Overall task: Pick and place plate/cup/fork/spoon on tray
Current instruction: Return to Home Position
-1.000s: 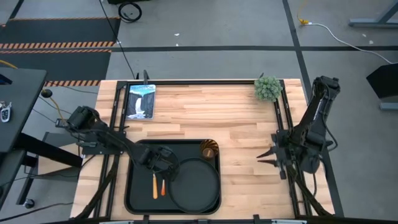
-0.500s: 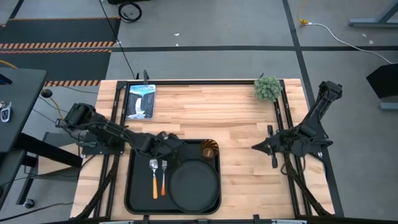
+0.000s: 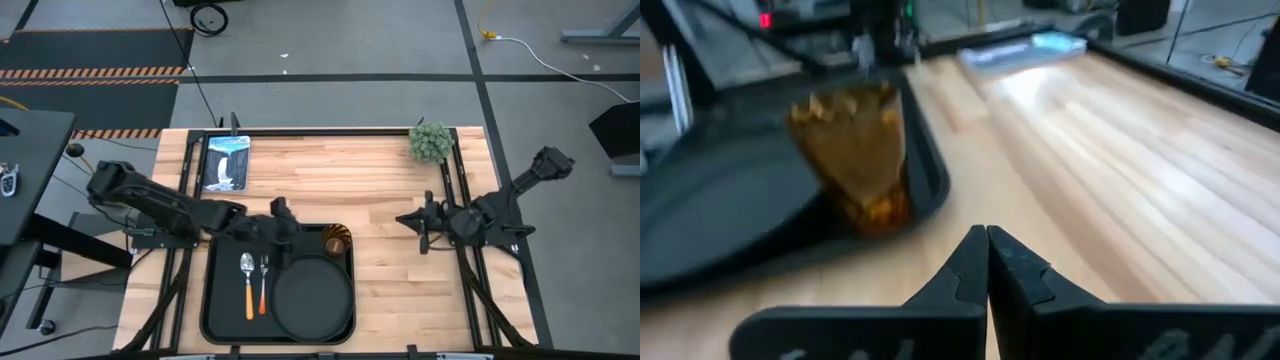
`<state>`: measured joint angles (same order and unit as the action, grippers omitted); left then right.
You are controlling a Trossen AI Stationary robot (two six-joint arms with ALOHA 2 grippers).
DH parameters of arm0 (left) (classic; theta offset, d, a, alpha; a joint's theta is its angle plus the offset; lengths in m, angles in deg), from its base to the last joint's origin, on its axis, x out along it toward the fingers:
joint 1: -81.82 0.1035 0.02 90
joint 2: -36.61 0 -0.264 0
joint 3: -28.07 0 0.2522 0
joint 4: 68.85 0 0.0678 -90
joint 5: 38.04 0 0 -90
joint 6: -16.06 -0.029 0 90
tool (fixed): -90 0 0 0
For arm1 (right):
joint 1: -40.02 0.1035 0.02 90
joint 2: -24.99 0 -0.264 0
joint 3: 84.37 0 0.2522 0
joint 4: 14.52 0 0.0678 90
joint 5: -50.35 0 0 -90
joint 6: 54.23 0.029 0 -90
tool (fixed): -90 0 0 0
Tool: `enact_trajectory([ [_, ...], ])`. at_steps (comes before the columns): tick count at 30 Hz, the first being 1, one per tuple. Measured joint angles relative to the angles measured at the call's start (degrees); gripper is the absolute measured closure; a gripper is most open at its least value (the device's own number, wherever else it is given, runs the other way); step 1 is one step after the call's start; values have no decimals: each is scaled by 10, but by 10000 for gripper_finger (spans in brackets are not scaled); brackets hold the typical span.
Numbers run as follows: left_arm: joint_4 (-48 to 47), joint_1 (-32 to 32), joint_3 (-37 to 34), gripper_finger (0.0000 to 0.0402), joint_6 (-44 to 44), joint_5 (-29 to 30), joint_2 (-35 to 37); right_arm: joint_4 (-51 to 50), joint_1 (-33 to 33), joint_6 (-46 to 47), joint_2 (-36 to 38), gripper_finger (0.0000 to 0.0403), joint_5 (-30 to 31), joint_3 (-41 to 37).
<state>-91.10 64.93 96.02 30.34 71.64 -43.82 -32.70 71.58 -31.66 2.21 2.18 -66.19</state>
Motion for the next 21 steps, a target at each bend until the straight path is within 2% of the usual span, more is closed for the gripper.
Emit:
enact_trajectory([
  [5, -27, -23, 0, 230, -48, -1, 69, 122, -65, -34, 6, 398, -34, -39],
  [9, -59, -30, 0, 230, -107, -2, 113, 146, -115, -47, 12, 398, -47, -41],
  [16, -86, -28, -30, 230, -194, -66, 175, 151, -161, -32, 12, 378, 46, -41],
  [21, -41, -28, -88, 230, -227, -70, 211, 158, -168, -32, 11, 373, 48, -41],
])
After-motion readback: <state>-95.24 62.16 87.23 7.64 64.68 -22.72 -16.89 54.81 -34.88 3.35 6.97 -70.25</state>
